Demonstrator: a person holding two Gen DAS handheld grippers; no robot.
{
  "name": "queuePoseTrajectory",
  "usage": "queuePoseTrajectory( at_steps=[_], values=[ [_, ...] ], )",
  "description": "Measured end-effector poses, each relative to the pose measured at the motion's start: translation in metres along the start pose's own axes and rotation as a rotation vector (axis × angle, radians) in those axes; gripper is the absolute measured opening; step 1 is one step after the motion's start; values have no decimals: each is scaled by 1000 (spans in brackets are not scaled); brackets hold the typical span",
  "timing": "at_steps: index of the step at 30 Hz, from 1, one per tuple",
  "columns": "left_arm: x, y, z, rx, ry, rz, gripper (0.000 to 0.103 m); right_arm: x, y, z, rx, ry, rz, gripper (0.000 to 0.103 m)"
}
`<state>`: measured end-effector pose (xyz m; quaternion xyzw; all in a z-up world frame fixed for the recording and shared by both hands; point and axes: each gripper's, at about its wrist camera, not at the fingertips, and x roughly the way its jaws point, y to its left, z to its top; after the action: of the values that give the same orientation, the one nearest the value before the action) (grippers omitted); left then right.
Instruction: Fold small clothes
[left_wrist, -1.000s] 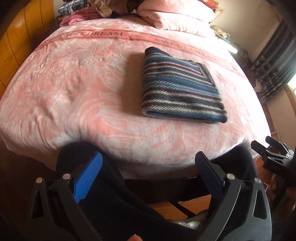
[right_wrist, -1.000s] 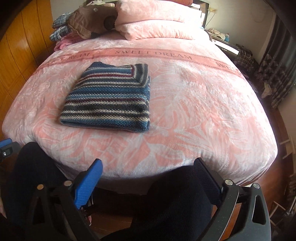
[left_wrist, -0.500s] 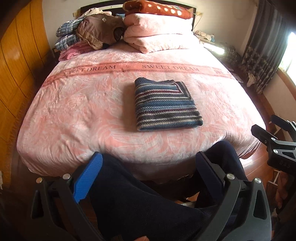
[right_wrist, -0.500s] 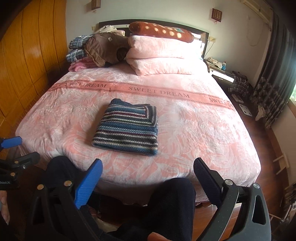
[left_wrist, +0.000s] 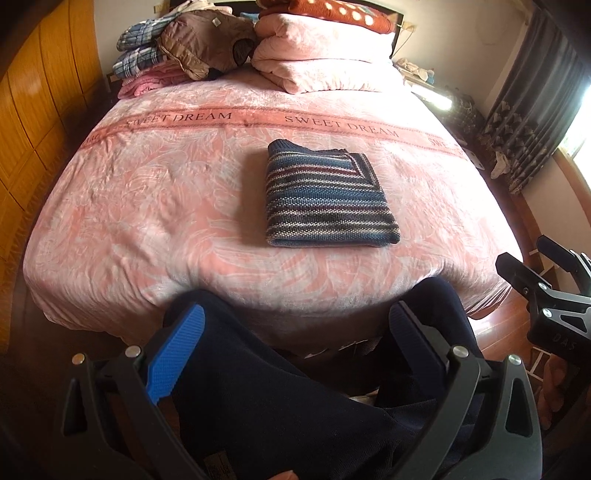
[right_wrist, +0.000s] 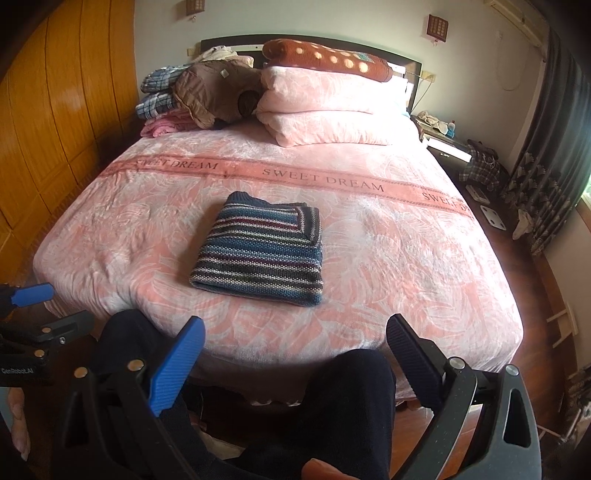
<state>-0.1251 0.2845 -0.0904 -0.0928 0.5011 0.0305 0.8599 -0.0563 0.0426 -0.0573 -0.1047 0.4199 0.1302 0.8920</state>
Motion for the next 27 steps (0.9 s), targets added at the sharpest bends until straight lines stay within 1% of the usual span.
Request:
queuePoseTrajectory(
  at_steps=[10, 19, 27],
  values=[
    [7, -10, 9, 21, 9, 13, 100, 11, -5, 4, 11, 11, 5, 99],
    [5, -9, 11, 15, 5, 39, 100, 16, -6, 4, 12, 15, 16, 99],
    [3, -6, 13, 9, -1, 46, 100, 17, -3, 5, 0, 12, 16, 99]
  ],
)
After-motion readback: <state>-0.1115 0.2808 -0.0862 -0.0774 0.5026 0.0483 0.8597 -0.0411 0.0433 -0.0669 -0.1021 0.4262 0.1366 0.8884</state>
